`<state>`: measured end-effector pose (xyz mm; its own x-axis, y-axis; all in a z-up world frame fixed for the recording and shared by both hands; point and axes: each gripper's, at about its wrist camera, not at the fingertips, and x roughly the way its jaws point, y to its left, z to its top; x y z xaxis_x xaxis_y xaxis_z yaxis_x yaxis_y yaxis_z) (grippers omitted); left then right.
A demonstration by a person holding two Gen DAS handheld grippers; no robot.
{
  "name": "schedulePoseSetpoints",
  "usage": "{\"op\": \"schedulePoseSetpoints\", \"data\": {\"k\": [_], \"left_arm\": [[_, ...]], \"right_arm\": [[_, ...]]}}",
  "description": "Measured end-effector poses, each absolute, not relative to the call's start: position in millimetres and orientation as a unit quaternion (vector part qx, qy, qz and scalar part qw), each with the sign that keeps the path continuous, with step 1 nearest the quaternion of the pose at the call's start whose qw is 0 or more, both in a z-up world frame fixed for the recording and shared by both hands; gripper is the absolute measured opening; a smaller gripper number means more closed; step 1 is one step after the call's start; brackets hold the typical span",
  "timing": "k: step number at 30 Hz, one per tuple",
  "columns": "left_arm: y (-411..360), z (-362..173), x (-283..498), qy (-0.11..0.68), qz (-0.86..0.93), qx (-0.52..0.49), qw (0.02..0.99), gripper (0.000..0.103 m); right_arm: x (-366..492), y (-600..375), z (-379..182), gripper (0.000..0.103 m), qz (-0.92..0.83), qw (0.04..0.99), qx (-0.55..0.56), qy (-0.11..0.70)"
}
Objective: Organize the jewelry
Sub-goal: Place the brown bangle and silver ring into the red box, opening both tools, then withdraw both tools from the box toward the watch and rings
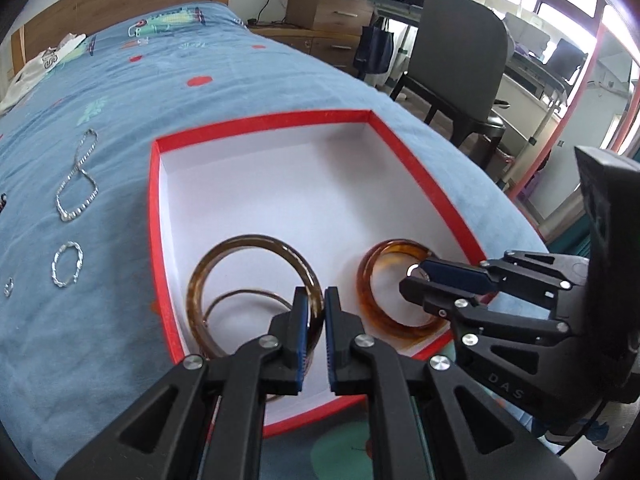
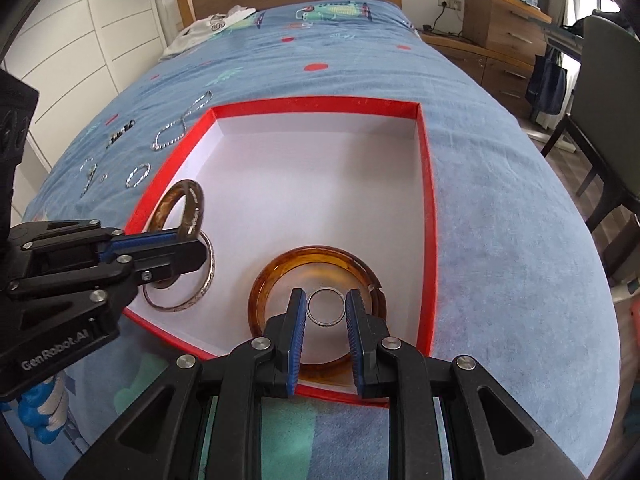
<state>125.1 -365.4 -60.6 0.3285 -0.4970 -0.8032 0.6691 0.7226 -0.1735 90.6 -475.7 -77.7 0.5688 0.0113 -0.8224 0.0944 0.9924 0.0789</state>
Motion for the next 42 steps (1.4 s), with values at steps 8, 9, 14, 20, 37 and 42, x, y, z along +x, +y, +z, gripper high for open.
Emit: {"op": "schedulePoseSetpoints", "data": {"k": [8,9,14,20,37,42], "left_arm": [[-365,-78,136,0.472,-0.356,0.086,0.802,0.007],[-365,-78,137,0.473,-0.356,0.083,0.801,0.008],[-361,-82,140,0.485,-0.354,0.072,0.797,0.011],[-360,-82,140,0.491,-0.358,0.062,0.792,0.011],[-343,-29,101,0.446,-0.371,0.061,0.812,0.026],[-324,-3,81,0.425,-0.363,0.062,0.827,0.031]], "right_arm": [[97,-473,-86,0.020,-0.008,0.874,0.028,0.484],[98,-473,-86,0.019,-0.007,0.873,0.026,0.487],[99,-474,-84,0.019,-0.003,0.868,0.016,0.497],[99,-473,-82,0.019,-0.006,0.865,0.017,0.502],[54,-472,-44,0.023,-0.042,0.881,0.040,0.469],[32,-462,-22,0.025,-0.052,0.891,0.048,0.449]]}}
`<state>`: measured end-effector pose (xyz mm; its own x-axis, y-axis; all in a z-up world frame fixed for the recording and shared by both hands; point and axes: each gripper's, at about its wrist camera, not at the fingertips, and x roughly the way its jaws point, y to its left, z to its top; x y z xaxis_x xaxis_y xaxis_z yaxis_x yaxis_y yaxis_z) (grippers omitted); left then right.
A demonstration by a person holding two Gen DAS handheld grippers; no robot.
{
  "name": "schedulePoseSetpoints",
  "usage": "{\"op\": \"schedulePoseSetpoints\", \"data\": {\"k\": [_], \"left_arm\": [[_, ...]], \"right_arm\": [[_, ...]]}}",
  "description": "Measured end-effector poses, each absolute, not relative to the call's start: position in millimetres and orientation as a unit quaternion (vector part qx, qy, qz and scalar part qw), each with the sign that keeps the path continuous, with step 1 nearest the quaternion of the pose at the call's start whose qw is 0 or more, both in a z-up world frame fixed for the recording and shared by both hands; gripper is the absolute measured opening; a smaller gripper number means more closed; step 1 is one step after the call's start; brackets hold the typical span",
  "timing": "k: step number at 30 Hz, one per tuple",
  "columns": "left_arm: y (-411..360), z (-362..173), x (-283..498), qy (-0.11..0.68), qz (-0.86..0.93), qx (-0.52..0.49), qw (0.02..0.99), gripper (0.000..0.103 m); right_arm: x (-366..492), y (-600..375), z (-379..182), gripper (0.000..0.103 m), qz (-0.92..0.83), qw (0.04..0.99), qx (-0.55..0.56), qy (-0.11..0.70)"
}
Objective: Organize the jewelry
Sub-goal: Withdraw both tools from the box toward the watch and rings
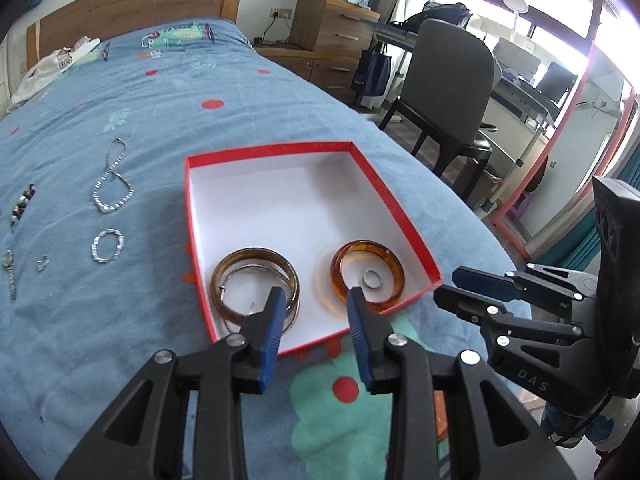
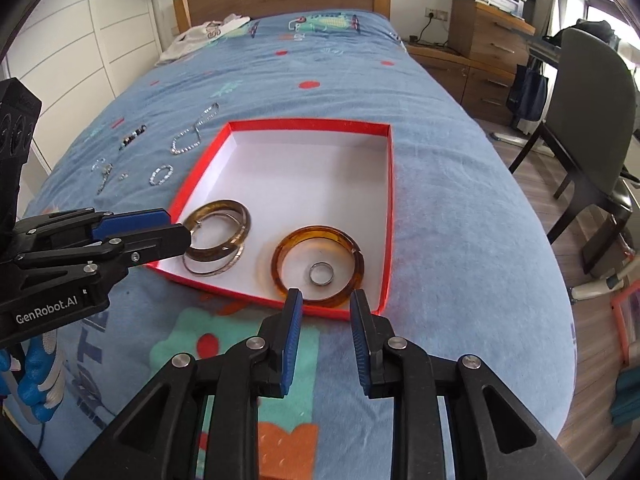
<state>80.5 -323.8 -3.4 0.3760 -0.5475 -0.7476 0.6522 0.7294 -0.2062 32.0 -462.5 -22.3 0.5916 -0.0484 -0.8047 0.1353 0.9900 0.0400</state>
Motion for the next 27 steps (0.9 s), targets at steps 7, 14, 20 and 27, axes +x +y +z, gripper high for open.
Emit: {"op": "schedulePoseSetpoints", "data": {"k": [7,14,20,27], "left_arm": [[-286,24,52,0.402,-0.327,0.076,0.852,0.031],[-238,42,23,0.386,-0.266,0.090,0.879,0.031],[-197,50,9,0.377,-0.221,0.087,0.895,0.031],[-159,56,-1,0.368,-0.185,0.076,0.908,0.032]], "right_arm": [[1,-430,2,0.027,-0.041,0.904,0.044,0.424],[-23,-393,21,0.031,-0.020,0.914,0.045,0.403],[-34,-365,31,0.032,-0.005,0.919,0.043,0.392],[-36,-338,41,0.037,0.012,0.925,0.036,0.378]]}}
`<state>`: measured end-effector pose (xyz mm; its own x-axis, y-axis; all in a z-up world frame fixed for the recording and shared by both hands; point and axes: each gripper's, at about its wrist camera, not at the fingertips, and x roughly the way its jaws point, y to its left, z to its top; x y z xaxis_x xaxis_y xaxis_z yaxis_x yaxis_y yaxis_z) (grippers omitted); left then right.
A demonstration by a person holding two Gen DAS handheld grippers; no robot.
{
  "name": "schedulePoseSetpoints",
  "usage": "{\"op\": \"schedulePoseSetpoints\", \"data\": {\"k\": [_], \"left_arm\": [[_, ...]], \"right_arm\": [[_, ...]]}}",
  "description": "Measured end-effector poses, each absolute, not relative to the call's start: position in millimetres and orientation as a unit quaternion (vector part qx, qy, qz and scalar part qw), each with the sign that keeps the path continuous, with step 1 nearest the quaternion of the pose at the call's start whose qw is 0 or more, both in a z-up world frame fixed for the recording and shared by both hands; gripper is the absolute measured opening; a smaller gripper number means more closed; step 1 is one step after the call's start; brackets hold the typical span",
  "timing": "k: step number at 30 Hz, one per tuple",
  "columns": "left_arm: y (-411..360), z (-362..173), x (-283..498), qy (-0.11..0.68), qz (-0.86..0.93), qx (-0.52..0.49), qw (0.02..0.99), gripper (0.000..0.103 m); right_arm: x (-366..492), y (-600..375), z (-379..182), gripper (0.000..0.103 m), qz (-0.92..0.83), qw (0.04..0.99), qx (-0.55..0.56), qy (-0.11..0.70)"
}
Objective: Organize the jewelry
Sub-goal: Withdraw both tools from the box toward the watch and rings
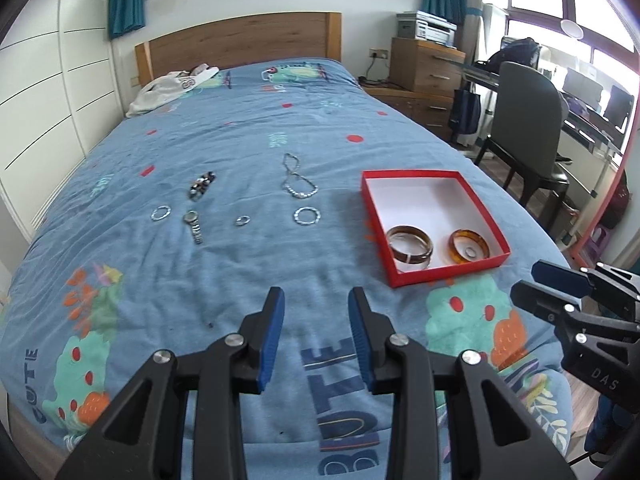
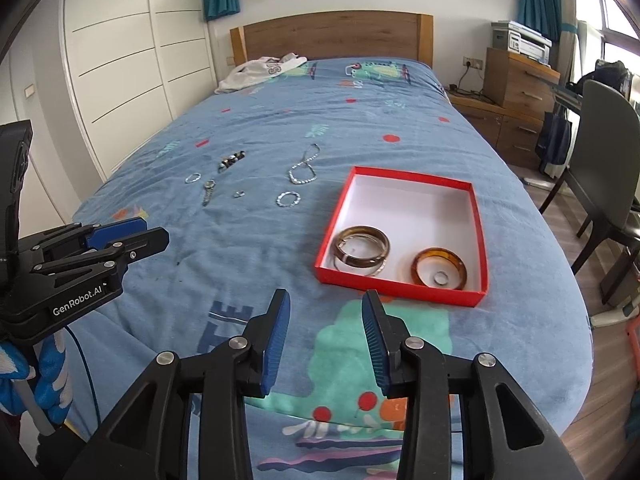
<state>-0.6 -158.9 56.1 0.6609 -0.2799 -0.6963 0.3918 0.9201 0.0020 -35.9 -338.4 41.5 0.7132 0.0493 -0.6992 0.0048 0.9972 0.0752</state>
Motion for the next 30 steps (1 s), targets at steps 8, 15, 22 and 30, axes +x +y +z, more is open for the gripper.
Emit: {"op": "schedulePoseSetpoints", "data": {"k": [8,15,22,30], "left_arm": [[-120,56,2,0.371,-0.154,0.047,0.915,0.034],[-88,52,10,0.368,-0.125,0.032,0.921,0.042],[-59,45,23,0.379,-0.100,0.006,0.920,0.043],[-50,36,38,0.391,-0.088,-0.002,0.916,0.043]], "right_arm": [[-28,-313,51,0.037,0.026,0.928,0.025,0.371],[-13,-289,51,0.037,0.043,0.926,0.020,0.374],[4,-265,51,0.037,0.061,0.925,0.013,0.374],[22,-254,48,0.038,0.071,0.924,0.015,0.376]]}}
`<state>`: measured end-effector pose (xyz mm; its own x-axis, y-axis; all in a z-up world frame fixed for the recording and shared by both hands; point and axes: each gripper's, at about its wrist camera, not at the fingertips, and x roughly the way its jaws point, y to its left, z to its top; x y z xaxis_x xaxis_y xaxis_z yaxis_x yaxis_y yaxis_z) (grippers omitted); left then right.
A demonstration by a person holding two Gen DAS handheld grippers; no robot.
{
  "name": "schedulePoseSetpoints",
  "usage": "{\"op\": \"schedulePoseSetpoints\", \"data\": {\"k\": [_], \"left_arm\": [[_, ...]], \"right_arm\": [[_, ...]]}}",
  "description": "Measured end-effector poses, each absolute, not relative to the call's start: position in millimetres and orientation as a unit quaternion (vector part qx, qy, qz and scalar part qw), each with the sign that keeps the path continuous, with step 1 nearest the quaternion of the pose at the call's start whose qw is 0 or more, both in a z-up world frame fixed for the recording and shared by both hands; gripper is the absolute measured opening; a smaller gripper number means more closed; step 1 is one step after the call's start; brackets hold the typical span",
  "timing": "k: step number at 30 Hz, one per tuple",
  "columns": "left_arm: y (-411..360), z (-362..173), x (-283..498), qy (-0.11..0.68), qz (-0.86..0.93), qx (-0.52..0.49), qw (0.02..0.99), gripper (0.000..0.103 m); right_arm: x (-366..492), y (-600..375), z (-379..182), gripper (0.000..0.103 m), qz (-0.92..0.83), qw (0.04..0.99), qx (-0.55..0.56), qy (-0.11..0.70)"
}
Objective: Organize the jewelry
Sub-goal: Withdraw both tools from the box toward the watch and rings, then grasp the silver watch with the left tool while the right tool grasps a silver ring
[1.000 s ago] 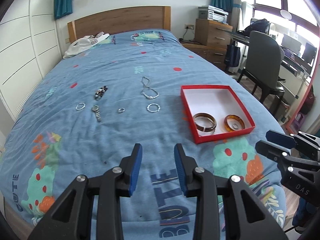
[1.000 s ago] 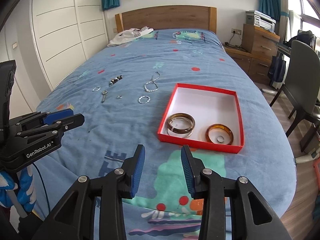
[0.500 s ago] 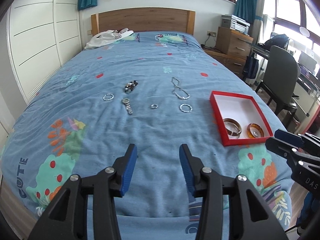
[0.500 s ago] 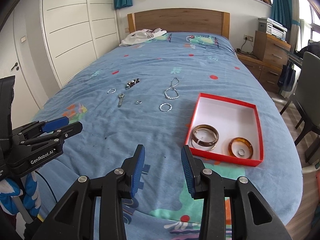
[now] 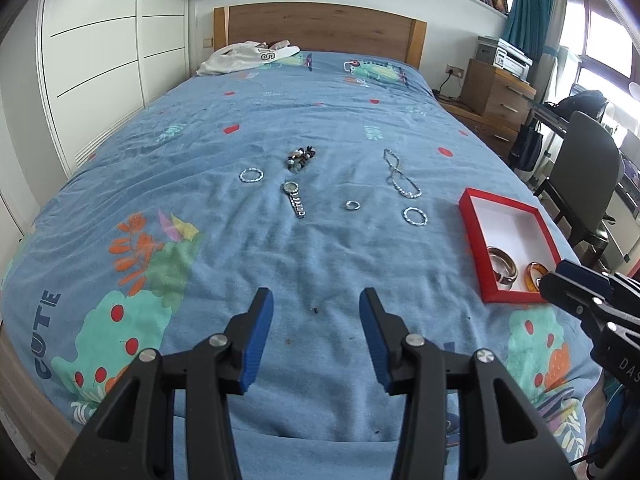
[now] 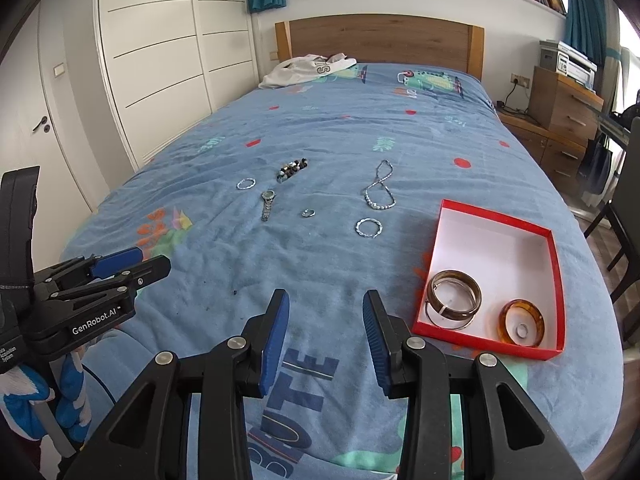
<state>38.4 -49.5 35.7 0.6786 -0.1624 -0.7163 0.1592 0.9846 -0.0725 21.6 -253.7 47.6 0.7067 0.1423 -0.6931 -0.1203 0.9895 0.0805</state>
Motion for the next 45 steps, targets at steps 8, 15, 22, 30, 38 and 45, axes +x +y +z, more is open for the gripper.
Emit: {"op": "schedulePoseSetpoints", "data": {"k": [8,15,22,30,38,45], "left_arm": [[-49,19,56,0.409,-0.083,0.000,0.909,0.043],[-53,7,71,0.420,-0.083,0.004,0.903,0.043],[-44,-10,90,0.433,-0.070,-0.001,0.899,0.043],[-18,-31,120,0.445,-0.052,-0.030,0.894,0.043],[-14,-44,149,0.450,-0.049,-0.049,0.891,0.043],[-24,-48,176,0.446,-0.057,-0.052,0.892,0.043]], "right_arm": [[38,-253,32,0.038,0.068,0.918,0.023,0.389],[51,-251,20,0.038,0.069,0.914,0.025,0.400],[69,-248,9,0.038,0.072,0.910,0.027,0.407],[100,-251,-9,0.038,0.072,0.906,0.038,0.416],[128,-258,-22,0.038,0.075,0.904,0.052,0.419],[147,-266,-33,0.038,0.073,0.902,0.066,0.421]]}}
